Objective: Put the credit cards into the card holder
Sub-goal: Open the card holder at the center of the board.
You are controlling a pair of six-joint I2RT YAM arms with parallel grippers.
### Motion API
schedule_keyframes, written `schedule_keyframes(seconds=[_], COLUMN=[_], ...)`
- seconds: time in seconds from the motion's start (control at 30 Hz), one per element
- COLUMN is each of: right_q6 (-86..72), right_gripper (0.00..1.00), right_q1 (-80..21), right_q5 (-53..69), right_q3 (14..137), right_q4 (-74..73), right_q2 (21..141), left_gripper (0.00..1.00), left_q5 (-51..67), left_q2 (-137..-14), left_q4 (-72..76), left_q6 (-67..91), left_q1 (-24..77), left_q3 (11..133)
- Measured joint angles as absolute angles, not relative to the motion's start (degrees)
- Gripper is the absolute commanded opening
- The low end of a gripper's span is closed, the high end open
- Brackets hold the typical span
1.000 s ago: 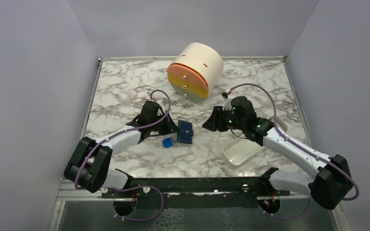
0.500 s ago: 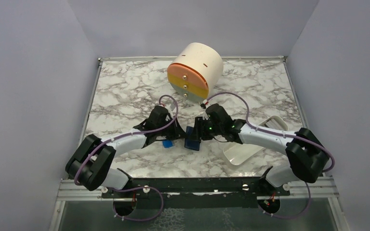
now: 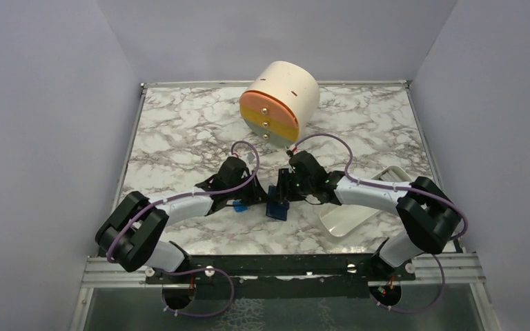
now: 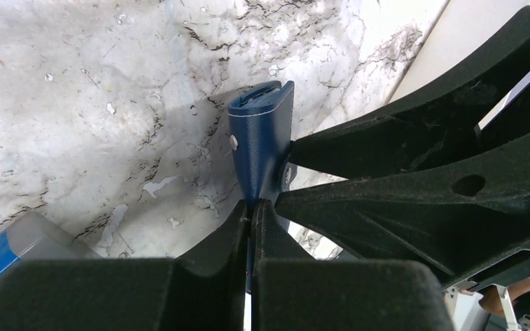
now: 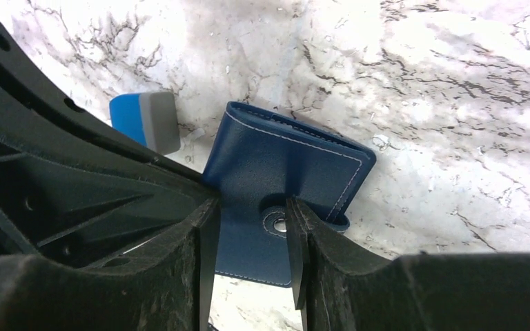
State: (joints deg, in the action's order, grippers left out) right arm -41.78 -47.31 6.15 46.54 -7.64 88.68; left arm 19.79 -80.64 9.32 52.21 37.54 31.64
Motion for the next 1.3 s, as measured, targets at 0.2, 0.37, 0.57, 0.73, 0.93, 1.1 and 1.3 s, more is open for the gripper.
schedule_keyframes(seconds=[0.2, 0.37, 0.57, 0.73, 0.93, 1.1, 1.3], right_q6=[-41.78, -41.78, -41.65, -40.91, -40.23, -40.01, -39.18], right_gripper=[0.4, 0.41, 0.41, 0.4, 0.34, 0.26, 0.16], right_q1=[-47.31, -47.31, -47.31, -47.31, -47.59, -48.03, -48.42], right_q5=[4.27, 3.73, 2.81, 2.31, 0.23, -1.04, -2.52], right_q3=[46.54, 46.52, 46.52, 46.52, 47.22, 47.7, 48.47], right_q4=[-8.32, -9.5, -10.44, -11.22, -13.06, -13.45, -13.76], right_q2=[88.71, 88.73, 89.43, 89.69, 89.69, 89.67, 89.17], left_gripper=[0.0, 0.0, 0.0, 0.0, 0.0, 0.0, 0.0], left_q5=[18.5, 17.04, 15.25, 13.89, 12.71, 12.21, 11.4], left_q2=[-80.58, -80.2, -80.14, -80.05, -79.77, -79.22, -78.78], left_q4=[9.26, 8.45, 8.01, 7.86, 7.81, 7.81, 8.01], left_q6=[52.45, 52.9, 53.76, 54.57, 55.13, 55.88, 56.12], left_q1=[38.13, 38.61, 39.05, 39.33, 39.83, 39.92, 40.01], left_q3=[31.64, 31.66, 31.66, 31.66, 31.66, 31.66, 31.66])
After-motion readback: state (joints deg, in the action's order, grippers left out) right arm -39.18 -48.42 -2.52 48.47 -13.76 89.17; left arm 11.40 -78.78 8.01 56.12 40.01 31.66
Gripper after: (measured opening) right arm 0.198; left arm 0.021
